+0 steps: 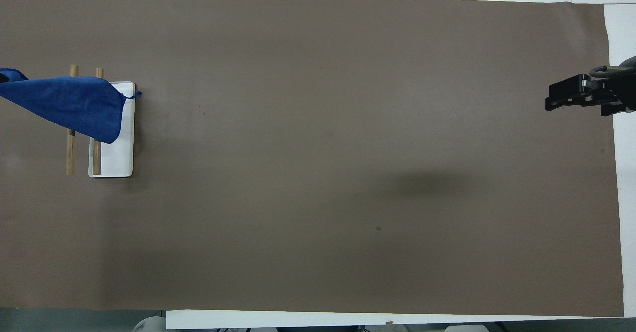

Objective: Right arm passes towel to left arm to hang
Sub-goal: 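Drape the towel over the wooden sticks with the left gripper, then release the towel and pull the left gripper back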

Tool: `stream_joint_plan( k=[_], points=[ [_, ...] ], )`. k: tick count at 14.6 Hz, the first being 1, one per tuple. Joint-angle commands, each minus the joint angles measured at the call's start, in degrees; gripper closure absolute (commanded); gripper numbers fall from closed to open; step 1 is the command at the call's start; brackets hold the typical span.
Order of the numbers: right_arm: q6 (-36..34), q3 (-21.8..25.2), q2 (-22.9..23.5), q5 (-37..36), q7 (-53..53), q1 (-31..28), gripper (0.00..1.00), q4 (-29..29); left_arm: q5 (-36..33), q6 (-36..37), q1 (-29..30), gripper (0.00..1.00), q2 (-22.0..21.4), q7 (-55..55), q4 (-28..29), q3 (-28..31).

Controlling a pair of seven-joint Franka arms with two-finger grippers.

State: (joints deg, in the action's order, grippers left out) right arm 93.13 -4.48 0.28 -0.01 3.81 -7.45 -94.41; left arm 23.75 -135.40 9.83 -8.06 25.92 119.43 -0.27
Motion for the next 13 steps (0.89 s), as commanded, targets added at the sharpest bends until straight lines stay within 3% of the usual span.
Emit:
stream_joint_plan(
  k=[1, 6, 13],
  points=[
    [-0.1, -0.2, -1.2, 0.2, -0.6, -0.5, 0.0, -1.2, -0.5, -1.4, 1.6, 0.99, 0.0, -3.9, 1.7, -0.4],
    [-0.1, -0.2, -1.2, 0.2, -0.6, -0.5, 0.0, -1.2, -0.5, -7.8, 2.3, 0.98, -0.8, -6.8, 8.3, -0.4],
    [-0.1, -0.2, -1.2, 0.2, -0.6, -0.5, 0.0, -1.2, -0.5, -7.8, 6.3, 0.97, -1.2, -18.4, 11.0, -0.4]
  ],
)
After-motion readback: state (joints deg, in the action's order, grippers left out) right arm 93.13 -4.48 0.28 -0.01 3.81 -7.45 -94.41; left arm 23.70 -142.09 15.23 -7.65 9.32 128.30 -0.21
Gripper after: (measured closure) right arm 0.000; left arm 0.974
